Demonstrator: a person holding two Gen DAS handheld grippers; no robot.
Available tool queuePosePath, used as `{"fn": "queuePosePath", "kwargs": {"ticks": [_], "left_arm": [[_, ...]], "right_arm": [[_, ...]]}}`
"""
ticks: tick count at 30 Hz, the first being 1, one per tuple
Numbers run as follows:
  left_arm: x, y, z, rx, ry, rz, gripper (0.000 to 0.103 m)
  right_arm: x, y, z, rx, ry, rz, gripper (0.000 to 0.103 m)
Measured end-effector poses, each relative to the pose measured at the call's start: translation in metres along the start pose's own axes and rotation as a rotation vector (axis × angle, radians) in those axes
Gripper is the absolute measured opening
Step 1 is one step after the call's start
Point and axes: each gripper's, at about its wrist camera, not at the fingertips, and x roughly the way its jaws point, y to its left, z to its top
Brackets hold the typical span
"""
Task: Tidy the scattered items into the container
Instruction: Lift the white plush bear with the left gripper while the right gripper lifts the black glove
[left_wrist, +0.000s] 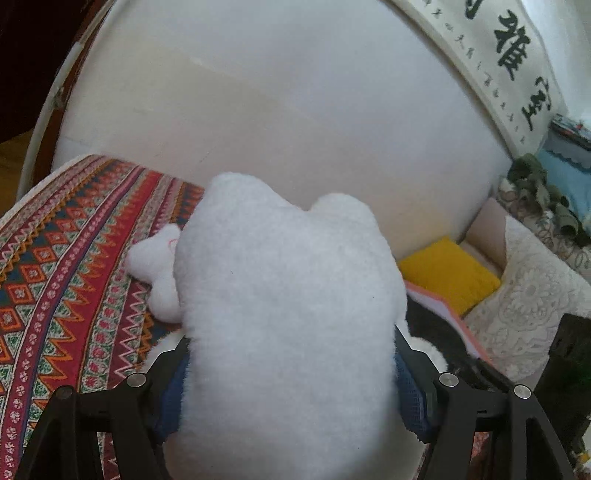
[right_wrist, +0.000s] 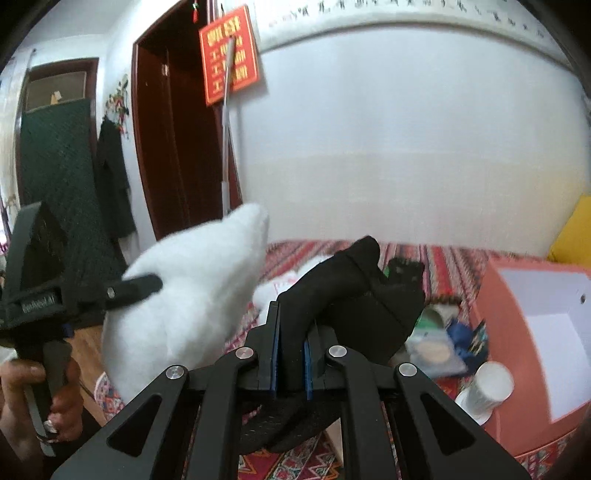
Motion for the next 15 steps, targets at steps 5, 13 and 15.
{"fn": "queuePosePath", "kwargs": {"ticks": [5, 13, 15], "left_arm": [[-0.008, -0.025, 0.006, 0.023, -0.026, -0.021, 0.076], [-0.009, -0.077, 0.022, 0.085, -0.039, -0.078, 0.076], [-0.005, -0.090, 0.024, 0.102, -0.031, -0.091, 0.076]], "right_arm": [[-0.037, -0.007, 0.030, 0.019, -0.095, -0.014, 0.010], [-0.099, -0.032, 0.073, 0.053, -0.244, -0.071, 0.010], [-0.115, -0.037, 0.081, 0.051, -0.278, -0.092, 0.010]]}}
